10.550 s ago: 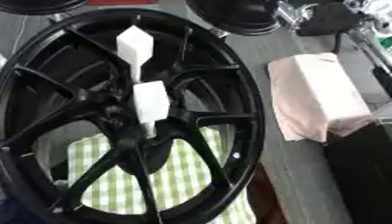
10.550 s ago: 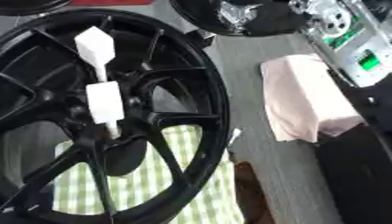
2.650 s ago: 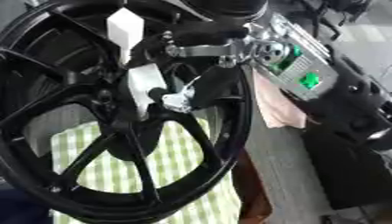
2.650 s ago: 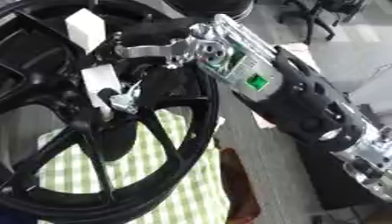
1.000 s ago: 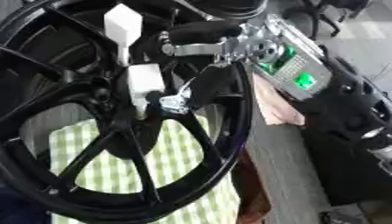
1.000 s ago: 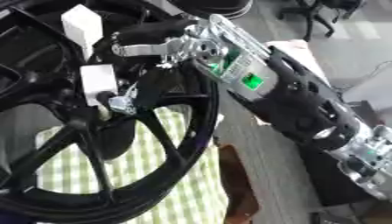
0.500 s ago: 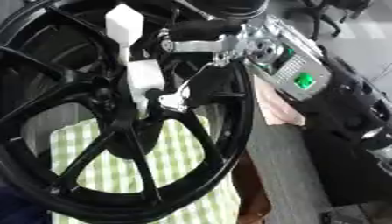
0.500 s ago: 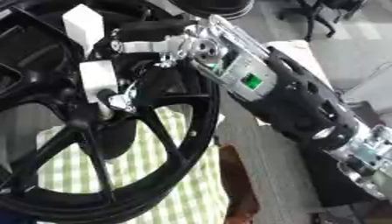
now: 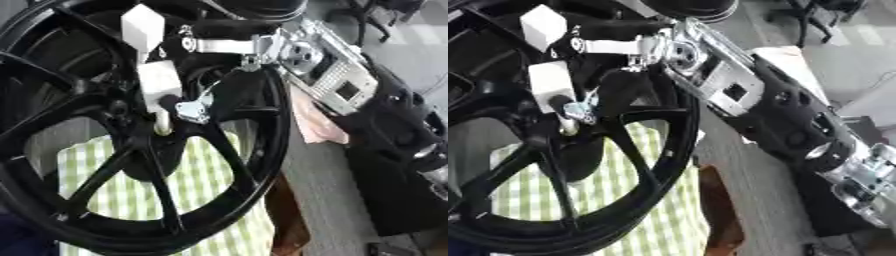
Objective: Pull the pin out of the wheel hub.
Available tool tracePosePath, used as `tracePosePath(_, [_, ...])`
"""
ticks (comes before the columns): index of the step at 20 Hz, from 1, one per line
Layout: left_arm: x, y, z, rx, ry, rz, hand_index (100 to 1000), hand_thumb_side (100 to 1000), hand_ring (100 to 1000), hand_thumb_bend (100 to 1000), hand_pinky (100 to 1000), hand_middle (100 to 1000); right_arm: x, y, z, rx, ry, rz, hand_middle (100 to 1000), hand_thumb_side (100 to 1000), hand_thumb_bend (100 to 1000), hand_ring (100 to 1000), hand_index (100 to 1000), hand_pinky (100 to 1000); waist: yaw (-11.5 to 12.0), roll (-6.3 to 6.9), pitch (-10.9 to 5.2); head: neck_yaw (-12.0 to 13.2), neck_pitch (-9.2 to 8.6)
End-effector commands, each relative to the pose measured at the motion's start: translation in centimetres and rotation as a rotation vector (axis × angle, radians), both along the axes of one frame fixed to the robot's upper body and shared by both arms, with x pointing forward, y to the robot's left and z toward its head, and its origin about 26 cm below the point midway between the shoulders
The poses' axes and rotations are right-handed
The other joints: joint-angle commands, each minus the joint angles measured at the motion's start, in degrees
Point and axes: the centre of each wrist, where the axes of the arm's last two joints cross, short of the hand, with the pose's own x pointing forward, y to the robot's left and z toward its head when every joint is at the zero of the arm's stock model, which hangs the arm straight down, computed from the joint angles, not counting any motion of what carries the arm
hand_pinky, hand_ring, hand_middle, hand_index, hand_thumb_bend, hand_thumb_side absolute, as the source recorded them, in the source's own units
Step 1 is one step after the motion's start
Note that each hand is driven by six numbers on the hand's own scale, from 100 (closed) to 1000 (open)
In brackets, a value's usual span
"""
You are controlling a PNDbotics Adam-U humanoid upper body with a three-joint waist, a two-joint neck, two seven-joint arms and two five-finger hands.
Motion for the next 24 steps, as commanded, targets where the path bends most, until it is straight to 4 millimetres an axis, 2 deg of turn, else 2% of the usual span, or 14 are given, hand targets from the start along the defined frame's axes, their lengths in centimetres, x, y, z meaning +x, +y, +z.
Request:
tracePosePath(1, [-0.2,-0.1,0.7,0.001,-0.025,-0.011,793,761,749,137,924,622,-0.2,-0.5,1.3,0.034,-0.029,0.012,227,542,100,826,454,828,-0.1,0.62,-1.50,-0.2,0.31])
tracePosePath(4, [-0.2,-0.1,0.7,-0.002,-0.025,-0.010,793,760,749,137,924,623,-0.2,-1.0,1.8,0.078,-0.021,0.018,216,564,100,835,450,835,-0.2,0.89,-1.87,-0.3,0.31])
tracePosePath(5, [-0.2,-0.1,0.7,-0.003,-0.025,-0.011,793,765,749,143,924,623,-0.2,-1.2,1.9,0.095,-0.016,0.017,212,660,100,839,448,839,-0.2,0.96,-1.97,-0.3,0.31])
tracePosePath(6, [-0.1,-0.1,0.7,-0.005,-0.025,-0.012,793,758,749,138,924,623,-0.2,-1.4,2.1,0.119,-0.011,0.014,206,592,100,843,446,842,-0.2,1.07,-2.11,-0.3,0.31])
tracePosePath(11, [-0.1,0.1,0.7,-0.013,-0.029,-0.008,793,753,748,139,924,623,-0.1,-3.7,2.5,0.263,0.007,-0.059,185,659,100,858,436,858,-0.3,1.64,-2.67,0.1,0.08])
tracePosePath(14, [-0.2,0.3,0.7,-0.019,-0.031,0.007,793,753,748,139,924,623,-0.3,-6.2,2.5,0.335,0.011,-0.144,181,673,100,862,433,862,-0.8,1.95,-2.77,1.5,-0.37])
tracePosePath(18, [-0.2,0.6,0.7,-0.023,-0.039,0.035,793,750,748,138,924,623,-0.9,-10.1,2.4,0.393,0.022,-0.301,181,645,100,863,435,864,-2.2,2.51,-2.36,3.9,-1.27])
tracePosePath(21, [-0.2,1.2,0.6,-0.025,-0.050,0.070,793,747,748,138,924,623,-0.8,-13.4,1.9,0.416,0.029,-0.459,201,574,100,868,460,870,-3.5,3.10,-2.17,5.7,-1.66])
tracePosePath(22, [-0.3,1.3,0.6,-0.027,-0.052,0.081,793,747,748,137,924,623,-0.8,-14.6,1.4,0.423,0.018,-0.508,223,506,100,879,485,873,-3.9,3.29,-2.11,6.3,-1.62])
tracePosePath(24, [-0.3,1.5,0.6,-0.028,-0.056,0.096,793,745,748,137,924,623,-0.8,-16.8,0.4,0.438,-0.009,-0.597,233,478,100,879,495,872,-4.3,3.62,-1.94,7.3,-1.82])
